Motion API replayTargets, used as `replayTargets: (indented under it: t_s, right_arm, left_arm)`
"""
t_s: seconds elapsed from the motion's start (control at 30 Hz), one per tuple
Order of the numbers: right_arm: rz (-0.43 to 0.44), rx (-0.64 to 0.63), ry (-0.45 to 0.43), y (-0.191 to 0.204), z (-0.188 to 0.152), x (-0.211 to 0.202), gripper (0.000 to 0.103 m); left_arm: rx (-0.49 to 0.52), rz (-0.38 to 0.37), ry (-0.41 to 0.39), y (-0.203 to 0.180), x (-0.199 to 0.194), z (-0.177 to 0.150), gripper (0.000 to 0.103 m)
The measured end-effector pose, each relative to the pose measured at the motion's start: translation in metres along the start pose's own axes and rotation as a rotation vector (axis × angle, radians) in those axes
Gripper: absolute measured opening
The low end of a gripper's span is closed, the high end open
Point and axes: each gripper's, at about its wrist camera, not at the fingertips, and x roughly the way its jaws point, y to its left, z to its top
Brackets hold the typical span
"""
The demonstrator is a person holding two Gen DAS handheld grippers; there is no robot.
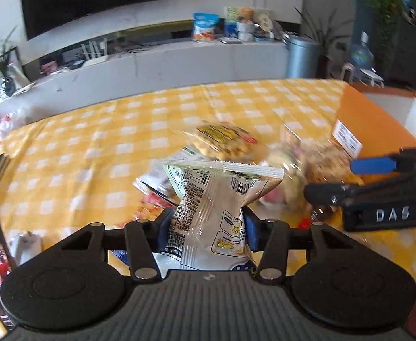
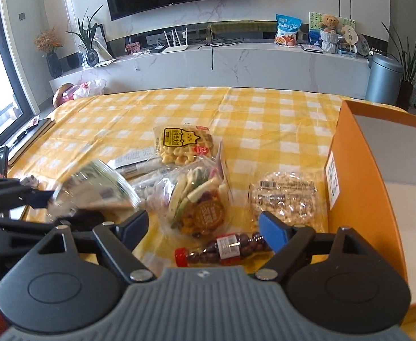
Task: Organize snacks
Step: 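Grasp the white snack bag with the left tool while the right tool grasps the clear mixed-snack bag, then carry both bags over the orange box and open both tools to drop them inside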
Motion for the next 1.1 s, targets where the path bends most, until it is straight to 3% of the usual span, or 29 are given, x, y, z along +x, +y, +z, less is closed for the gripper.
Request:
replayTargets:
  t_s: [0.13, 0.23, 0.5, 0.57, 0.6, 0.83, 1.1]
  right_arm:
    - [0.011, -0.011, 0.005, 0.001, 0.003, 0.018, 0.084]
    - [0.034, -0.033, 0.014, 0.004, 0.004, 0.035, 0.092]
    - [0.05, -0.083, 0.01, 0.009, 0.003, 0.065, 0.091]
    - [0.049, -0.084, 0.011, 0.009, 0.003, 0.069, 0.087]
    - [0.045, -0.082, 0.015, 0.008, 0.003, 0.071, 0.079]
    - [0.039, -0.086, 0.008, 0.01, 0.001, 0.069, 0.062]
    - [0.033, -0.102, -0.05, 0.013, 0.011, 0.041, 0.06]
  left_arm:
    - [-0.04, 0.019, -0.014, 0.011, 0.002, 0.009, 0.057]
    - [-0.049, 0.014, -0.005, 0.013, 0.008, 0.013, 0.057]
    - [-0.055, 0.007, 0.036, 0.008, 0.021, 0.003, 0.057]
    - [-0.057, 0.004, 0.042, 0.007, 0.022, 0.002, 0.057]
    - [-0.058, 0.005, 0.044, 0.007, 0.022, 0.001, 0.057]
    - [-0.063, 0.003, 0.042, 0.006, 0.018, 0.0, 0.057]
    - [-0.07, 0.013, 0.007, 0.0, -0.007, 0.005, 0.058]
